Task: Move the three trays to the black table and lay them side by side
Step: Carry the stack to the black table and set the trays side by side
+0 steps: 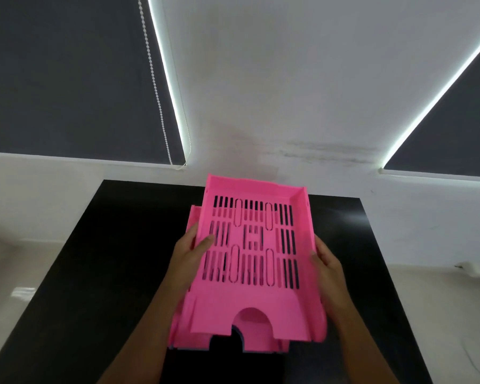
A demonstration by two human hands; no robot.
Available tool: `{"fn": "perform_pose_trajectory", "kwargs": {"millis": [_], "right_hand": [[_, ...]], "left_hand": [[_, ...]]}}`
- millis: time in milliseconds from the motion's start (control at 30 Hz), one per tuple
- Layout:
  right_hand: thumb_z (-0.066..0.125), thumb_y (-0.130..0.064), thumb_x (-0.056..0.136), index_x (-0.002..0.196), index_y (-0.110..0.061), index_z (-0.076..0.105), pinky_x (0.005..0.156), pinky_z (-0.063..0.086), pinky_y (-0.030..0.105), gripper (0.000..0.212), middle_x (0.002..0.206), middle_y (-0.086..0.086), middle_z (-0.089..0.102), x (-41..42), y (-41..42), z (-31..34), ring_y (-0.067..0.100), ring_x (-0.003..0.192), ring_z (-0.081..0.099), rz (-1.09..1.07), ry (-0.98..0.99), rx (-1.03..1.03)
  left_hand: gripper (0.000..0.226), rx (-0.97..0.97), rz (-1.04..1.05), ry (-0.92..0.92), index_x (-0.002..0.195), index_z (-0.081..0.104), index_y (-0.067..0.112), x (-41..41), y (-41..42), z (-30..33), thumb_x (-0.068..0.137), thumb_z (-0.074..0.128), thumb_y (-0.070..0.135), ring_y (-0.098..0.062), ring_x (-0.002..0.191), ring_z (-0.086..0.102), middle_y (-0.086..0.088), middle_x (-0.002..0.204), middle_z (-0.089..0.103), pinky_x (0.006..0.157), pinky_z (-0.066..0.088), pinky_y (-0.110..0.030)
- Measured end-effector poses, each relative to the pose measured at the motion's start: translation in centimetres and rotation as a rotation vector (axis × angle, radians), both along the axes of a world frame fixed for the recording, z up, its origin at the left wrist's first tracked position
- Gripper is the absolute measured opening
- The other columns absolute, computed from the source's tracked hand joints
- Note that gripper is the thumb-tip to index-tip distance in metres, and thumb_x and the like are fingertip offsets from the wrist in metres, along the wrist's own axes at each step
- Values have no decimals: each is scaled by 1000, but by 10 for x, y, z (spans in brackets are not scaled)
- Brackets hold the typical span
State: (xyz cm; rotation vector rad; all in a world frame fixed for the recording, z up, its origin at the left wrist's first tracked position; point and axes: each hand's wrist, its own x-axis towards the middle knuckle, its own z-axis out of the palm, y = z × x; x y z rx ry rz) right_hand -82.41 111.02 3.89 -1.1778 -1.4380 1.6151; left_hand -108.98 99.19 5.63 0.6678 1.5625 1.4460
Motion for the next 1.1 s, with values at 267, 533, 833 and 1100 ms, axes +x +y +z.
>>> {"fn": "perform_pose_trajectory", "kwargs": {"millis": [267,533,833,1100], "right_hand": [[58,-29,98,117,-47,70,65,63,32,29,103,-3,80,129,58,8,20,83,79,-88,-77,15],[49,-16,102,114,-46,73,68,64,36,40,107,-3,79,212,92,-28,22,89,78,-186,-135,-134],[49,-11,100,112,-40,73,66,63,32,39,98,-5,80,215,96,-72,19,83,79,-140,-239,-225],[49,-9,100,106,-36,72,58,62,24,36,90,-8,80,210,101,-79,16,76,79,-152,-326,-235]], "left_hand": [[77,-57,-187,63,152,42,21,114,74,1,82,63,45,-29,139,51,-9,151,53,114,39,-60],[55,-218,-248,20,145,50,20,197,118,-35,92,62,31,-22,123,65,-4,137,66,107,50,-54],[45,-435,-170,13,138,57,20,216,126,-71,93,63,22,-24,117,67,-4,128,70,105,51,-53],[33,-463,-173,46,125,63,20,213,133,-85,92,62,19,-13,88,78,-1,110,77,73,61,-33]]}}
